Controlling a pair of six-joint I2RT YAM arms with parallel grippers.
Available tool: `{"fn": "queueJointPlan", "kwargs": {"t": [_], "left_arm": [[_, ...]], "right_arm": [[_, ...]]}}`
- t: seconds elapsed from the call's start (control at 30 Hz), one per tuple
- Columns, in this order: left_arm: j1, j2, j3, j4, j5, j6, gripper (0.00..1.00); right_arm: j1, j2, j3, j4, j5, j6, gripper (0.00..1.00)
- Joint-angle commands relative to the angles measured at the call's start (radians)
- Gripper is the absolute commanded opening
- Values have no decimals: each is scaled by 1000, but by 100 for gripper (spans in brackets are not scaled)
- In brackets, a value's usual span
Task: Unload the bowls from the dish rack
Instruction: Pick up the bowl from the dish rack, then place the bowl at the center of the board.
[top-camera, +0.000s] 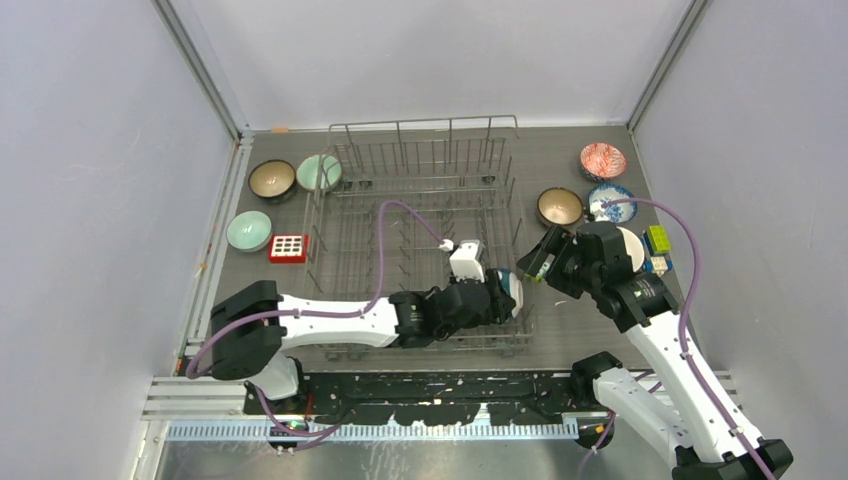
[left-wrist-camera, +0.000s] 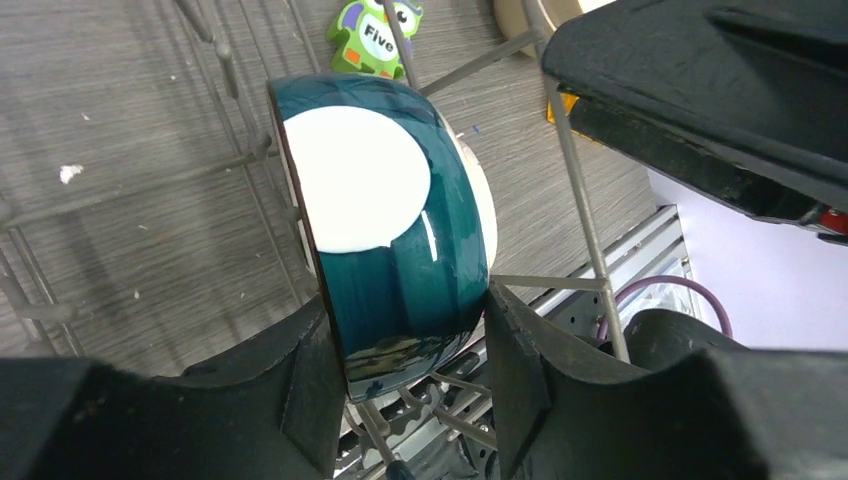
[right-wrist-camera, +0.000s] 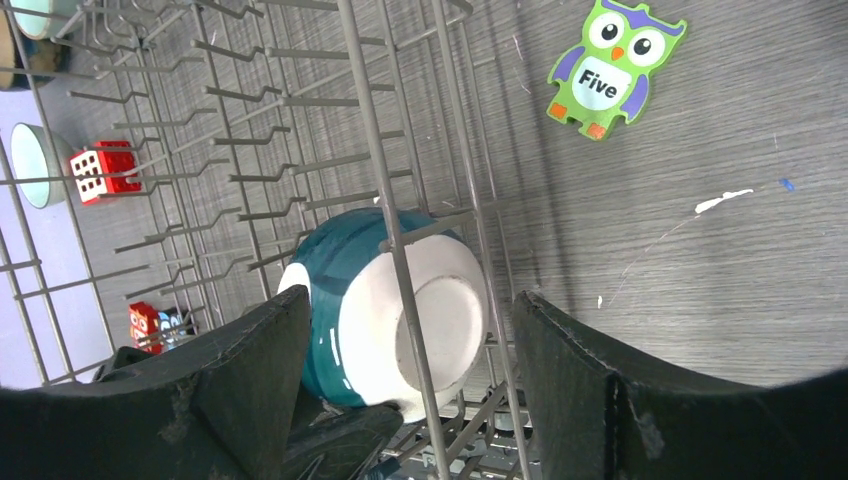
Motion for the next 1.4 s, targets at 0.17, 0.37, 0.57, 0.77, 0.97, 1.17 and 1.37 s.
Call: {"fn": "queueJointPlan", "kwargs": {"t": [0.17, 0.37, 0.57, 0.77, 0.97, 1.17, 1.37], "left_arm": [[6, -145, 23, 213, -28, 91, 0], [7, -156, 37, 196, -21, 108, 0], [9, -165, 22, 185, -7, 107, 0], [10, -201, 21, 193, 17, 178, 0], [12, -281, 188, -34, 174, 508, 0], [10, -325, 396, -488, 397, 832, 0], [-58, -308, 491, -858, 446, 1204, 0]], "right_arm": [[4, 6, 69, 4, 13, -15, 77], [4, 2, 74, 0, 14, -15, 77], [4, 1, 79, -4, 15, -17, 77], [4, -4, 107, -21, 20, -14, 77], [6, 20, 271, -112, 61, -50, 77], [43, 68, 476, -166, -42, -141, 76], [117, 166, 707, -287, -182, -211, 73]]}}
